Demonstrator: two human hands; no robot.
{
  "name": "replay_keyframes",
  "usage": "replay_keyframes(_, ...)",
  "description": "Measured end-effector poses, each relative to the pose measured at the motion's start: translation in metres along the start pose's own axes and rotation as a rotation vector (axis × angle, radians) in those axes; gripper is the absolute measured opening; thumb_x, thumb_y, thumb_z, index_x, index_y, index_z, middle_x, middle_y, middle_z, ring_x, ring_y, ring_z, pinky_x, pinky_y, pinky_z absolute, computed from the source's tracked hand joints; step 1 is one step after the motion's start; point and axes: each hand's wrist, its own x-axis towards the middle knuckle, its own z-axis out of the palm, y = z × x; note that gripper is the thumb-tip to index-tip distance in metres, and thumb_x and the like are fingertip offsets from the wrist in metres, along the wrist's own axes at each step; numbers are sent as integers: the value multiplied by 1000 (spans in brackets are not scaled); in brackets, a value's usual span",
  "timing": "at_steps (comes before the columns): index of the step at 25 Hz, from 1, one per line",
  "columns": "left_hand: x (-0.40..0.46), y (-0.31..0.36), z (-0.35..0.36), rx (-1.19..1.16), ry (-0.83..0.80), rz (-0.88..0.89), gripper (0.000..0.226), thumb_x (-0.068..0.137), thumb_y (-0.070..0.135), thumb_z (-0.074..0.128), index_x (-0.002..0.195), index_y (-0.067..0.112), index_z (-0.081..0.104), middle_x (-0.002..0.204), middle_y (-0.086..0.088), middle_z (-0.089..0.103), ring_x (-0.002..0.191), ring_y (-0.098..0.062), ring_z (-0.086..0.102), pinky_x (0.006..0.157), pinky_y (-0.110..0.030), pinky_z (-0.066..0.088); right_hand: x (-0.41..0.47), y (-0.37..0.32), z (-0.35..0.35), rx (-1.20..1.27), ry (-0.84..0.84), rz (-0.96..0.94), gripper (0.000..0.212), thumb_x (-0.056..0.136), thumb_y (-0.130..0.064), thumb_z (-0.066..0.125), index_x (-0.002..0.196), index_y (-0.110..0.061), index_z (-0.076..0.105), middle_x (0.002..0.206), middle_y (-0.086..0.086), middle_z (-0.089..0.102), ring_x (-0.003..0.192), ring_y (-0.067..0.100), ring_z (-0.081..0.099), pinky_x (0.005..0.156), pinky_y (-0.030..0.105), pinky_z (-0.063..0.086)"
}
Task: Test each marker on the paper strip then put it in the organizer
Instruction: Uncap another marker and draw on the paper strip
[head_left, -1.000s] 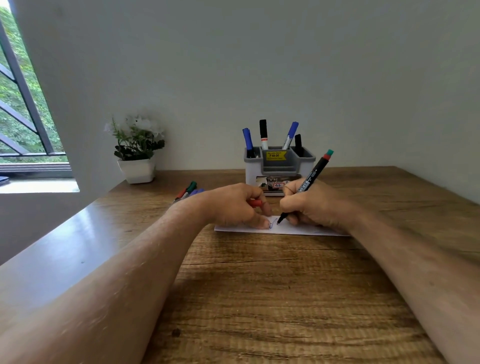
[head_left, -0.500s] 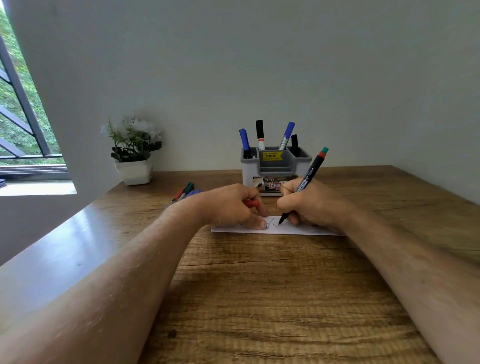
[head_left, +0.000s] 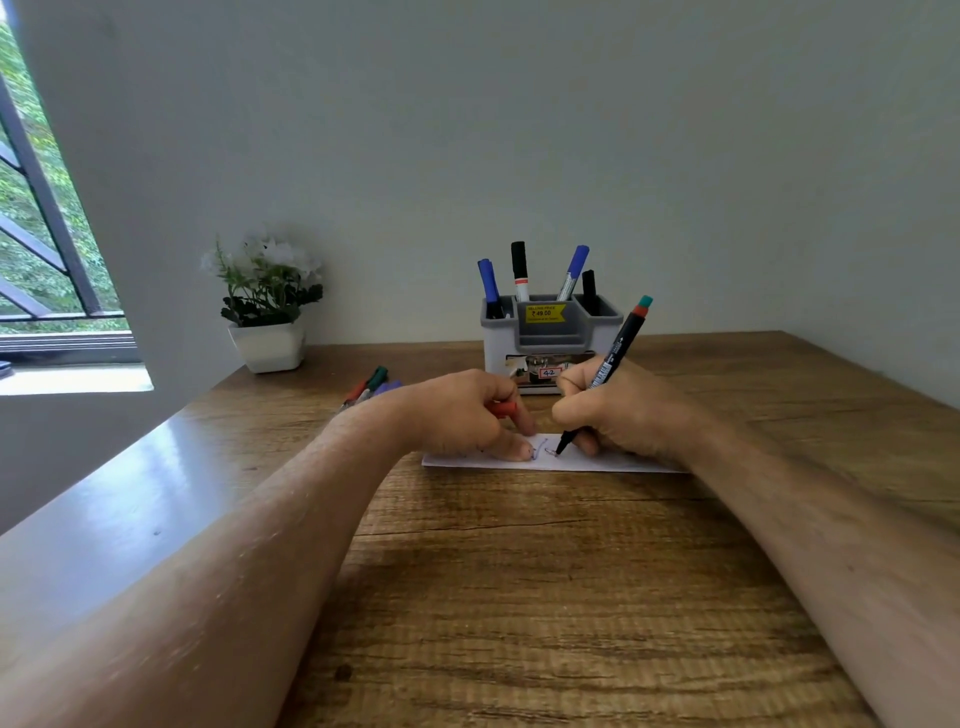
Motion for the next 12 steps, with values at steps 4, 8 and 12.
replay_keyframes(4,-1,1,-1,13,0,1,17,89,27,70,104,28,63,99,11,57,88,-5,52,77,-27,38,0,-1,-1,-10,-12,11,29,77,-7,67,56,-17,49,47,2,51,48,16,49,56,35,41)
replay_keyframes(8,-1,2,-1,28,-8,-4,17,89,26,69,105,27,64,100,10,58,89,-6,53,82,-30,39,3,0,2,-127,138,-15,27,79,-11,69,58,-15,51,52,4,53,52,16,53,62,38,48)
replay_keyframes(12,-5,4,-2,31,-11,7,18,90,27,68,107,27,64,94,12,58,84,-4,52,74,-25,39,2,2,1,-145,177,-6,26,81,-13,68,60,-15,52,53,3,54,51,14,53,60,33,48)
